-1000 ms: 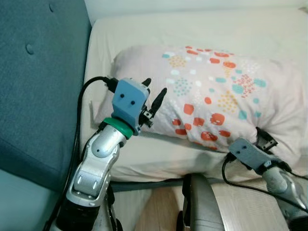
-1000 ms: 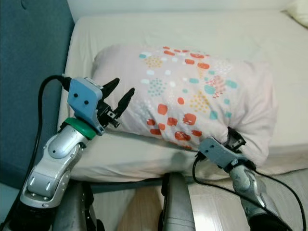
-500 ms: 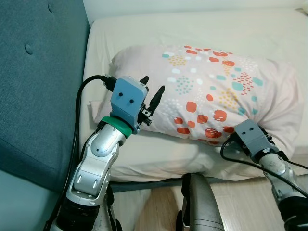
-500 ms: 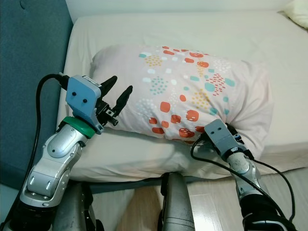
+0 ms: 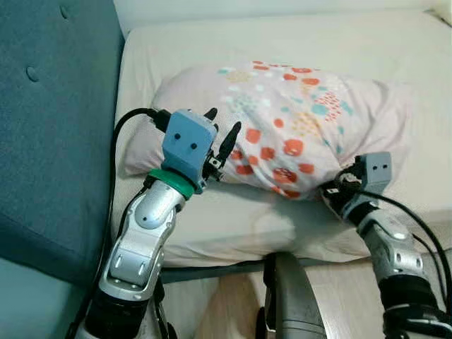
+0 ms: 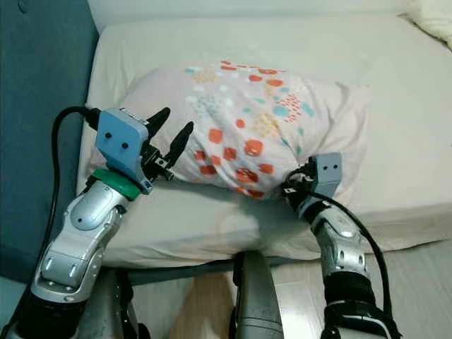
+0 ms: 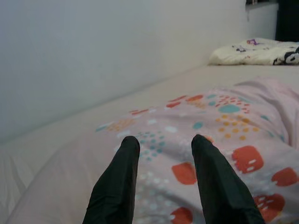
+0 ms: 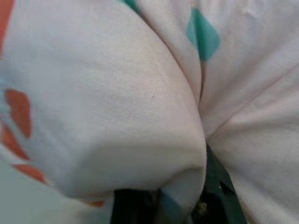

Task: Clean up the room

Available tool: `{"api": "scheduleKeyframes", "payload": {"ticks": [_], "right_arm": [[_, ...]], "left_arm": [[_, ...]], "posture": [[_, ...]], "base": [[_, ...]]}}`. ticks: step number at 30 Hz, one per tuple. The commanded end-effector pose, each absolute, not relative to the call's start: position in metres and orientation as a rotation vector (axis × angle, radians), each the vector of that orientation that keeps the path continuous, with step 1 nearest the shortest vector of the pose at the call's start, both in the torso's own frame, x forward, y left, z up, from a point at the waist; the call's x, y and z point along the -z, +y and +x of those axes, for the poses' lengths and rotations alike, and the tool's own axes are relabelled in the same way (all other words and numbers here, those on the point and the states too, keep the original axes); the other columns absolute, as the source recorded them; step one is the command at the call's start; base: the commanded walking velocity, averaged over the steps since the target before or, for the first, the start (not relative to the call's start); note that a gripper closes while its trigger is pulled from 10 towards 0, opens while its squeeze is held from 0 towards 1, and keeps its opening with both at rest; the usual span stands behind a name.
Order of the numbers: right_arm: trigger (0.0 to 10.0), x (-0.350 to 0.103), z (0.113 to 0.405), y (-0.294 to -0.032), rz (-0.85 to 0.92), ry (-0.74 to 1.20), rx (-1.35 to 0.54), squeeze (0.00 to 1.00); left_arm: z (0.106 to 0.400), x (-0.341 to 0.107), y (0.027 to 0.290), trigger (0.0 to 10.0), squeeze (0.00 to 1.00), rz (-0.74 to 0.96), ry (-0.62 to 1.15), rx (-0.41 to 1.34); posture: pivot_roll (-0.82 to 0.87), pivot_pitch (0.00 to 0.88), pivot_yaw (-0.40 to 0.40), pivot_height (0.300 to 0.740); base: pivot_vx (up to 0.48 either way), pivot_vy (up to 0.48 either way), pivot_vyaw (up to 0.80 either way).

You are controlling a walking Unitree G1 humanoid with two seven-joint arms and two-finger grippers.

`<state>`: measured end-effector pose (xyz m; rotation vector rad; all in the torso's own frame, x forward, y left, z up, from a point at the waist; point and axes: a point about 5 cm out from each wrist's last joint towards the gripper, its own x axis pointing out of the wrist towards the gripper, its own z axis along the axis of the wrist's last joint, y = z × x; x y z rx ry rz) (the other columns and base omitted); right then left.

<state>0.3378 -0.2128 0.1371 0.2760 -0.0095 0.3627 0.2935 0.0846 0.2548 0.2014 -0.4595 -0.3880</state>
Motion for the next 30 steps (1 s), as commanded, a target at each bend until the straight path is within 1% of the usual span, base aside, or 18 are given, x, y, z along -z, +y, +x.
{"api": "scheduleKeyframes", "payload": {"ticks": [1, 3, 5, 7, 10, 11, 12, 14, 16, 17, 18, 20, 21, 23, 24, 26, 27, 30], "right_arm": [[0.0, -0.183, 0.342, -0.170, 0.455, -0.170, -0.620, 0.00], [0.0, -0.218, 0.341, -0.147, 0.622, -0.284, -0.767, 0.00], [0.0, -0.218, 0.341, -0.147, 0.622, -0.284, -0.767, 0.00], [0.0, -0.235, 0.352, -0.133, 0.748, -0.320, -0.822, 0.00], [0.0, -0.239, 0.355, -0.127, 0.794, -0.324, -0.846, 0.00], [0.0, -0.247, 0.361, -0.107, 0.852, -0.318, -0.907, 0.00], [0.0, -0.247, 0.361, -0.107, 0.852, -0.318, -0.907, 0.00], [0.0, -0.261, 0.361, -0.070, 0.885, -0.283, -1.050, 0.00], [0.0, -0.261, 0.361, -0.070, 0.885, -0.283, -1.050, 0.00], [0.0, -0.284, 0.343, -0.018, 0.915, -0.221, -1.326, 0.00], [0.0, -0.284, 0.343, -0.018, 0.915, -0.221, -1.326, 0.00], [0.0, -0.304, 0.320, 0.018, 0.967, -0.185, -1.589, 0.00], [0.0, -0.309, 0.315, 0.025, 0.984, -0.177, -1.659, 0.00], [0.0, -0.309, 0.315, 0.025, 0.984, -0.177, -1.659, 0.00], [0.0, -0.307, 0.315, 0.039, 1.013, -0.123, -1.694, 0.00], [0.0, -0.307, 0.315, 0.039, 1.013, -0.123, -1.694, 0.00], [0.0, -0.300, 0.320, 0.046, 1.009, -0.074, -1.660, 0.00], [0.0, -0.266, 0.327, 0.061, 0.855, 0.074, -1.528, 0.00]], "left_arm": [[0.297, -0.281, 0.094, 10.0, 0.00, 0.196, -0.565, 0.315], [0.300, -0.306, 0.103, 10.0, 0.00, 0.190, -0.649, 0.257], [0.300, -0.306, 0.103, 10.0, 0.00, 0.190, -0.649, 0.257], [0.302, -0.324, 0.109, 10.0, 0.00, 0.197, -0.710, 0.215], [0.303, -0.330, 0.112, 10.0, 0.00, 0.201, -0.732, 0.198], [0.303, -0.343, 0.117, 10.0, 0.00, 0.213, -0.781, 0.158], [0.303, -0.343, 0.117, 10.0, 0.00, 0.213, -0.781, 0.158], [0.302, -0.362, 0.126, 10.0, 0.00, 0.238, -0.853, 0.093], [0.302, -0.362, 0.126, 10.0, 0.00, 0.238, -0.853, 0.093], [0.297, -0.380, 0.134, 10.0, 0.00, 0.281, -0.947, 0.026], [0.297, -0.380, 0.134, 10.0, 0.00, 0.281, -0.947, 0.026], [0.290, -0.395, 0.137, 10.0, 0.00, 0.314, -1.031, -0.021], [0.288, -0.399, 0.137, 10.0, 0.00, 0.321, -1.052, -0.032], [0.288, -0.399, 0.137, 10.0, 0.00, 0.321, -1.052, -0.032], [0.283, -0.407, 0.133, 10.0, 0.00, 0.389, -1.087, 0.022], [0.283, -0.407, 0.133, 10.0, 0.00, 0.389, -1.087, 0.022], [0.281, -0.409, 0.129, 10.0, 0.00, 0.431, -1.091, 0.085], [0.278, -0.405, 0.122, 10.0, 0.00, 0.475, -1.049, 0.235]], "posture": [[0.05, 0.140, 0.040, 0.551], [0.05, 0.140, 0.042, 0.551], [0.05, 0.140, 0.042, 0.551], [0.05, 0.135, 0.043, 0.551], [0.05, 0.133, 0.043, 0.551], [0.06, 0.128, 0.041, 0.551], [0.06, 0.128, 0.041, 0.551], [0.06, 0.126, 0.042, 0.551], [0.06, 0.126, 0.042, 0.551], [0.06, 0.120, 0.038, 0.551], [0.06, 0.120, 0.038, 0.551], [0.07, 0.118, 0.032, 0.551], [0.08, 0.118, 0.031, 0.551], [0.08, 0.118, 0.031, 0.551], [0.09, 0.115, 0.021, 0.551], [0.09, 0.115, 0.021, 0.551], [0.09, 0.114, 0.018, 0.551], [0.10, 0.117, 0.013, 0.551]], "base": [[0.000, 0.000, 0.00], [0.000, 0.000, 0.00], [0.000, 0.000, 0.00], [0.000, 0.000, 0.00], [0.000, 0.000, 0.00], [0.000, 0.000, 0.00], [0.000, 0.000, 0.00], [0.000, 0.000, 0.00], [0.000, 0.000, 0.00], [0.000, 0.000, 0.00], [0.000, 0.000, 0.00], [0.000, 0.000, 0.00], [0.000, 0.000, 0.00], [0.000, 0.000, 0.00], [0.000, 0.000, 0.00], [0.000, 0.000, 0.00], [0.000, 0.000, 0.00], [0.000, 0.000, 0.00]]}}
